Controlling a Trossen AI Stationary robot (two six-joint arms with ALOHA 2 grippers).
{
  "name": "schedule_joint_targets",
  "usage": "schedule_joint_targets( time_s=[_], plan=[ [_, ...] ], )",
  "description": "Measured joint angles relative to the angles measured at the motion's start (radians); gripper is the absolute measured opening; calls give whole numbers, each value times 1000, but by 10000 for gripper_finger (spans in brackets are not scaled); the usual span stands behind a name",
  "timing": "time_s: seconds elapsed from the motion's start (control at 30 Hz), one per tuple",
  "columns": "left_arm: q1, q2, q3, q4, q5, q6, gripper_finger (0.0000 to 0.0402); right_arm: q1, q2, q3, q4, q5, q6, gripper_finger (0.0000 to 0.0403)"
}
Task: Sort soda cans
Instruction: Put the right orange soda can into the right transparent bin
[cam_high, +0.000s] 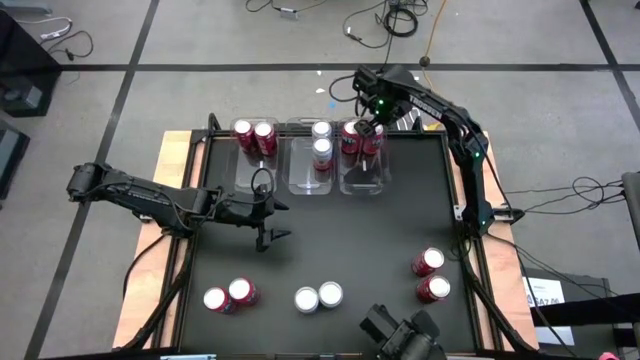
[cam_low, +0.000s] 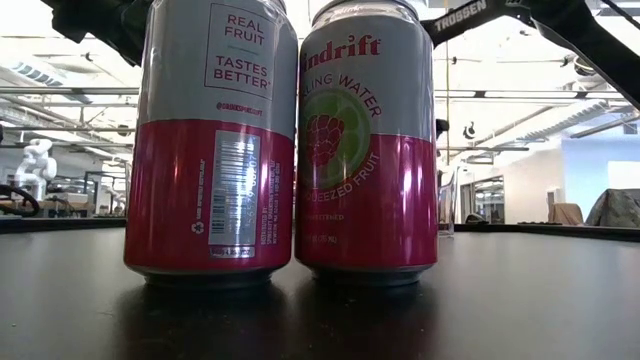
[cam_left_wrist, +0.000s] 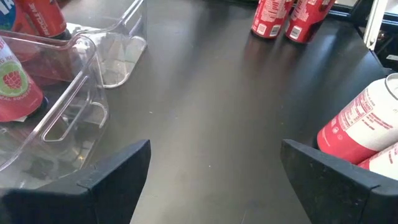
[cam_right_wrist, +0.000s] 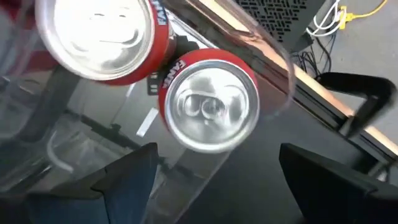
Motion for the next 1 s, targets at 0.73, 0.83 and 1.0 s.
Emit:
schedule_joint_targets(
  time_s=[0.73,0.83,1.0],
  plan=[
    [0,0,0,49,45,-182,367,598,-549,24,-122,372,537,329],
    [0,0,0,64,61,-184,367,748,-623,-153,-112,419,740,329],
    [0,0,0,79,64,-184,367,967,-733,-570,176,405,988,329]
  ],
)
